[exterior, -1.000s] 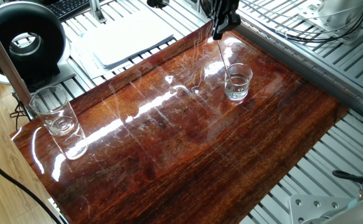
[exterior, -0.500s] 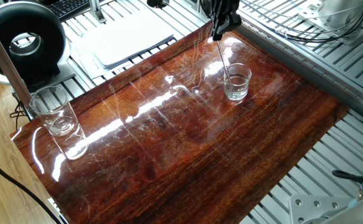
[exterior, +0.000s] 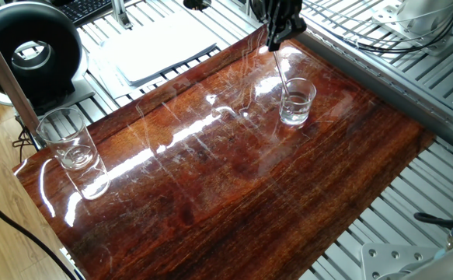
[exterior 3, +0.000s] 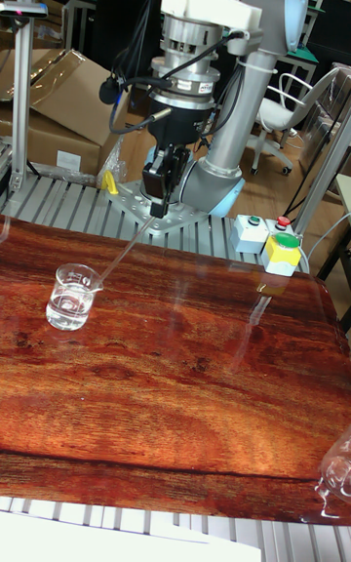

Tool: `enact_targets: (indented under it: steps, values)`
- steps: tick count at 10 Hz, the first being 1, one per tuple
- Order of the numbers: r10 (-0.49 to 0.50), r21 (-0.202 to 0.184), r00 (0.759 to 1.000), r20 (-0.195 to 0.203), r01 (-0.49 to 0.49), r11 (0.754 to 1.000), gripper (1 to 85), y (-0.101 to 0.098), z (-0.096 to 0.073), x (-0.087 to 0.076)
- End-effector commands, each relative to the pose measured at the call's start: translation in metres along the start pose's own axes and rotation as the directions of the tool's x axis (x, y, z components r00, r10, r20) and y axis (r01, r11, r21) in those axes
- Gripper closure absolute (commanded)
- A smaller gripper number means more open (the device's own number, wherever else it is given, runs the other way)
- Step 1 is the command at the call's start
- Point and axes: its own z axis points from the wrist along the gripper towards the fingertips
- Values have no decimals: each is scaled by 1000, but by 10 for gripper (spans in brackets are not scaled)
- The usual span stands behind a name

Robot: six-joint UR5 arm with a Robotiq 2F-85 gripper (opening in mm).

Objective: Stir the beaker with a glass rod

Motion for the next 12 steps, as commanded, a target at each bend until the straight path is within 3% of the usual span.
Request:
enact_targets:
  steps: [1, 6, 12]
  values:
    - [-34, 1, 999, -7, 34, 999, 847, 0, -1, 2]
    - [-82, -7, 996, -36, 82, 997, 847, 9, 2, 27]
    - [-98, 16, 995, -34, 99, 995, 847, 5, 2, 28]
